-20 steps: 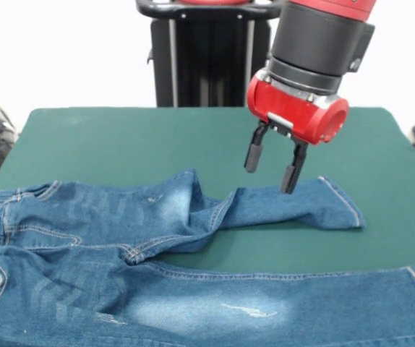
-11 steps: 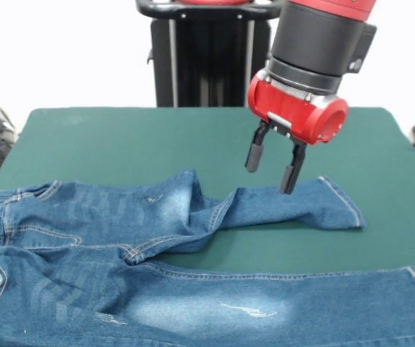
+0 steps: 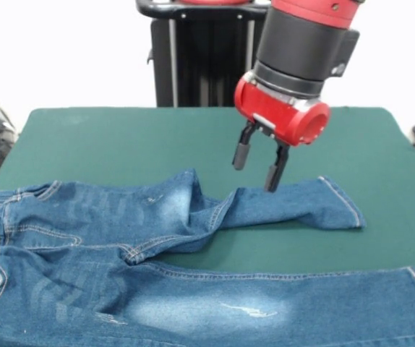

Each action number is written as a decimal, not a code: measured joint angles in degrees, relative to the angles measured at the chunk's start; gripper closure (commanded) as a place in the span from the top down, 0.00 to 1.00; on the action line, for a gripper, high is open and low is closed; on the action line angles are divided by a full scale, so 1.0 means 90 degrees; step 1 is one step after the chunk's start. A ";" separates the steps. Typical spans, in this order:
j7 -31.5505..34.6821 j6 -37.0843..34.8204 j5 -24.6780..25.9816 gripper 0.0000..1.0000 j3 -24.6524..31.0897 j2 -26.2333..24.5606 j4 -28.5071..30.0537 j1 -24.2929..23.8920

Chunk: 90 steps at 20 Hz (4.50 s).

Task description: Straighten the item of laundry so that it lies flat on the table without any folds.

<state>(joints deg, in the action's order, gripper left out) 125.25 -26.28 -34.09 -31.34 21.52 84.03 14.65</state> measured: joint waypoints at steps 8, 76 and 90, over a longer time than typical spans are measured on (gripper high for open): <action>0.0000 0.0001 0.0629 1.00 0.0191 0.0025 0.0031 -0.0332; 0.0000 0.0843 0.2375 1.00 0.1921 0.0190 0.0467 -0.1424; 0.0000 0.1052 0.2382 1.00 0.1939 0.0018 0.0747 -0.1479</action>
<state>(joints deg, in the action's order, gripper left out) 125.25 -16.81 -12.65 -13.89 21.68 90.75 1.34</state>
